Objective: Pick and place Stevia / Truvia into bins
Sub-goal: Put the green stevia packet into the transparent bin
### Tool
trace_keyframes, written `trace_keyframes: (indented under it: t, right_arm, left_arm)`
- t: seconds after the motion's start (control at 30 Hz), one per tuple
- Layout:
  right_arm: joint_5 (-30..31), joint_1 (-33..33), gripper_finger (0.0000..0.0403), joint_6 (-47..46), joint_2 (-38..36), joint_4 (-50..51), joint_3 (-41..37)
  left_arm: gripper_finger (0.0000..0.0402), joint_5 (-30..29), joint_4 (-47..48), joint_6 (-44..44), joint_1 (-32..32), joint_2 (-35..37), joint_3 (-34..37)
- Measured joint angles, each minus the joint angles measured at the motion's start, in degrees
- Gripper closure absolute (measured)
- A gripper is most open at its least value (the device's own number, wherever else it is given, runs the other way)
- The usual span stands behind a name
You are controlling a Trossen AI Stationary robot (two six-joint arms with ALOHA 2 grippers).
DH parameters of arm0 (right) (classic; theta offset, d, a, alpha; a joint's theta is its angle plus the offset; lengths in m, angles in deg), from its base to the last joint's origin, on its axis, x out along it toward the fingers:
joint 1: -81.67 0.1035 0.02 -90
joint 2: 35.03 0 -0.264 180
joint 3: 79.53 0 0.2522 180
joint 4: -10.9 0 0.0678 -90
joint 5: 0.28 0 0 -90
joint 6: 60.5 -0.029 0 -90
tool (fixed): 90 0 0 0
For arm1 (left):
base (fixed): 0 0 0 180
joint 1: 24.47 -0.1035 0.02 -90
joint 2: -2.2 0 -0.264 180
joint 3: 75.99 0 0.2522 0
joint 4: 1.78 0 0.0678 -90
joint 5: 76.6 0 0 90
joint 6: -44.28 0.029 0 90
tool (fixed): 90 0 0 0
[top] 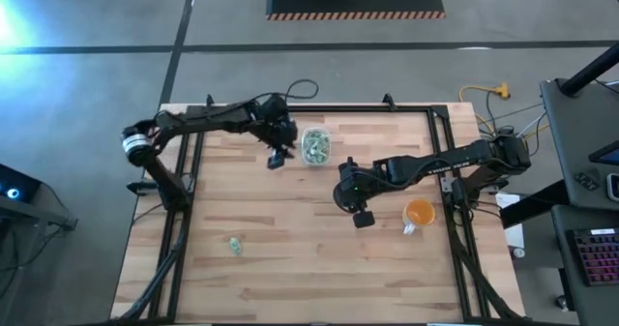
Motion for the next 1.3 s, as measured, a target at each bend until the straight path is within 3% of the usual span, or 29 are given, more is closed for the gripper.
trace_keyframes:
  t: [0.2,0.47,1.0,1.3]
  right_arm:
    - [0.0,0.0,0.0335,0.0,0.0,-0.2,0.0]
    - [0.0,0.0,0.0335,-1.0,0.0,-0.3,0.0]
    - [0.0,0.0,0.0335,-1.1,0.0,-1.4,-0.1]
    - [0.0,0.0,0.0335,-1.1,0.0,-1.8,-0.2]
  left_arm:
    - [0.0252,0.1,11.0,-0.2,6.0,4.3,1.7]
    - [0.0252,0.0,15.7,-4.9,13.3,7.7,7.4]
    - [0.0252,-0.1,16.1,-24.0,23.5,14.6,26.0]
    - [0.0252,-2.0,15.6,-35.1,31.7,19.5,30.8]
